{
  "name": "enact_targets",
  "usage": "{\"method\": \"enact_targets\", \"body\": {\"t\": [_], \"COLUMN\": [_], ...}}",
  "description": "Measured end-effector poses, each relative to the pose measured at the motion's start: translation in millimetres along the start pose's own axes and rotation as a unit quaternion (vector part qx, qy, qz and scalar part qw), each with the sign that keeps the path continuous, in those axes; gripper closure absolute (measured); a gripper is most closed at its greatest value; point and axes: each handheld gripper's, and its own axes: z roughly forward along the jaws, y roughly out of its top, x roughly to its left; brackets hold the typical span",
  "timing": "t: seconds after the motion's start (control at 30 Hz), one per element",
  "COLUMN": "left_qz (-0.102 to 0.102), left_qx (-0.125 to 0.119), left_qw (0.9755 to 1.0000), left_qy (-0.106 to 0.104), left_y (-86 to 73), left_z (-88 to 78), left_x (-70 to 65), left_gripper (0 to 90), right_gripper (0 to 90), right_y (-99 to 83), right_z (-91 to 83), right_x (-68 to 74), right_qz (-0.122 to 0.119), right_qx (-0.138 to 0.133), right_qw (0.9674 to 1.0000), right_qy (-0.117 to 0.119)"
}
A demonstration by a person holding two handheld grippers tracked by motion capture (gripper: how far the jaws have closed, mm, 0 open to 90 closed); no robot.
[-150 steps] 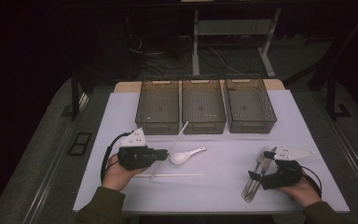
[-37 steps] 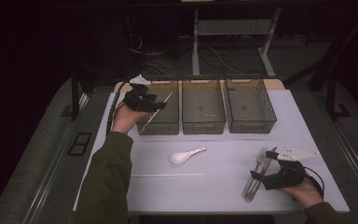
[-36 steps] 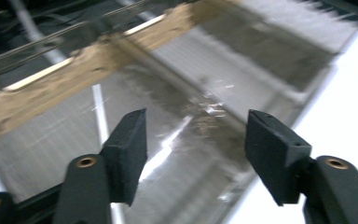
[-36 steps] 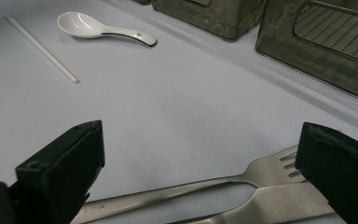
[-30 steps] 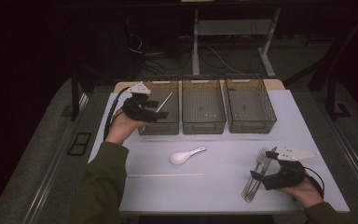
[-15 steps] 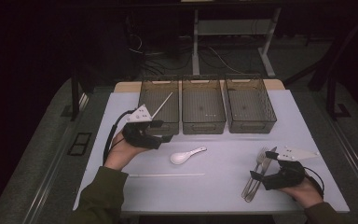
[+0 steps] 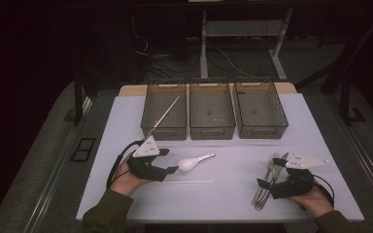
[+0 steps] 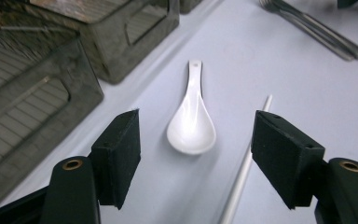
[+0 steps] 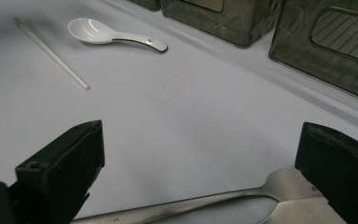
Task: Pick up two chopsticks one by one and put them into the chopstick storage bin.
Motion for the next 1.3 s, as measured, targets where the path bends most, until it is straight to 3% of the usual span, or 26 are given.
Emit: {"method": "enact_targets", "body": {"t": [0.2, 0.37, 0.63, 0.93, 1.03, 1.3], "left_qz": [-0.005, -0.008, -0.011, -0.009, 0.000, 0.006], "left_qx": [0.001, 0.004, 0.029, 0.062, 0.075, 0.095], "left_qw": [1.0000, 0.9995, 0.9969, 0.9942, 0.9928, 0.9905], "left_qy": [-0.008, -0.031, -0.073, -0.088, -0.094, -0.100], "left_y": [-11.4, -17.0, -22.1, -26.5, -27.4, -29.7], "left_z": [-3.9, -2.4, 5.0, 14.5, 17.1, 22.7], "left_x": [-0.5, 2.3, 2.9, 2.8, 3.3, 3.8], "left_gripper": [34.1, 38.1, 56.2, 68.4, 71.9, 76.0], "right_gripper": [1.3, 1.4, 1.3, 1.3, 1.4, 1.4], "right_y": [0.2, 0.3, 0.1, 0.2, 0.1, 0.1], "right_z": [-0.5, -1.0, -1.4, -1.1, -0.9, -0.7], "right_x": [-0.3, -1.2, -1.3, -1.8, -1.8, -1.7], "right_qz": [-0.002, 0.000, 0.001, -0.001, -0.002, 0.000], "right_qx": [-0.002, -0.002, 0.000, 0.000, 0.000, 0.003], "right_qw": [1.0000, 1.0000, 1.0000, 1.0000, 1.0000, 1.0000], "right_qy": [0.002, -0.001, -0.001, 0.001, 0.000, 0.000]}}
